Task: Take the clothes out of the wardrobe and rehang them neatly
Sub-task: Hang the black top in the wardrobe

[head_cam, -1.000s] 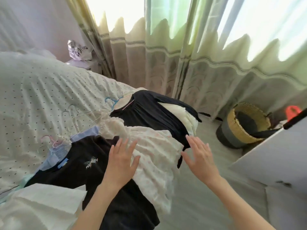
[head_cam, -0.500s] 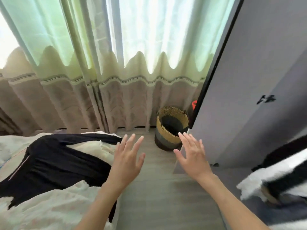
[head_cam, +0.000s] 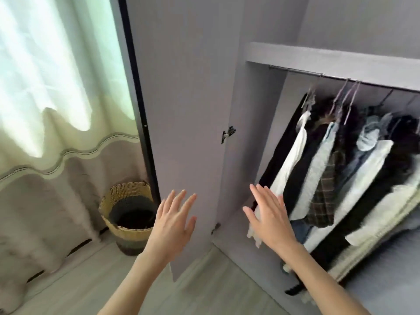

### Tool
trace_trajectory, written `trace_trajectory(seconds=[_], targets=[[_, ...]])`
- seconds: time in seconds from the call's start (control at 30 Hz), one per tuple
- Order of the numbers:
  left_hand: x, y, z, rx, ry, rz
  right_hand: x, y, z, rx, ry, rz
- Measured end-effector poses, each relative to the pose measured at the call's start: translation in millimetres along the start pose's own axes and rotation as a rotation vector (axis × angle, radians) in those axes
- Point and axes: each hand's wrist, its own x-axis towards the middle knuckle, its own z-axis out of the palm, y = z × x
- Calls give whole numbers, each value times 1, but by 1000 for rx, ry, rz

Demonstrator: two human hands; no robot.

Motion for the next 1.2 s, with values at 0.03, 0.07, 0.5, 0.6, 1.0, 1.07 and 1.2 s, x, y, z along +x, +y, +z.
trace_trajectory(seconds=[0.03, 0.07, 0.5, 0.6, 1.0, 1.07, 1.2], targets=[[14, 5, 9, -17, -13, 38, 3, 12, -5, -15, 21, 30], [27, 11, 16, -32, -43, 69, 5, 23, -9, -30, 41, 64], [211, 93, 88, -120, -47, 252, 128, 156, -62, -203, 118, 160], [257, 116, 104, -117, -45, 250, 165, 182, -77, -224, 93, 141], [381, 196, 147, -257, -104, 268, 285, 269, -83, -376, 109, 43], [402, 204, 153, -312, -94, 280, 289, 277, -77, -397, 133, 73], [437, 216, 165, -373, -106, 291, 288, 283, -72, -476, 148, 95]])
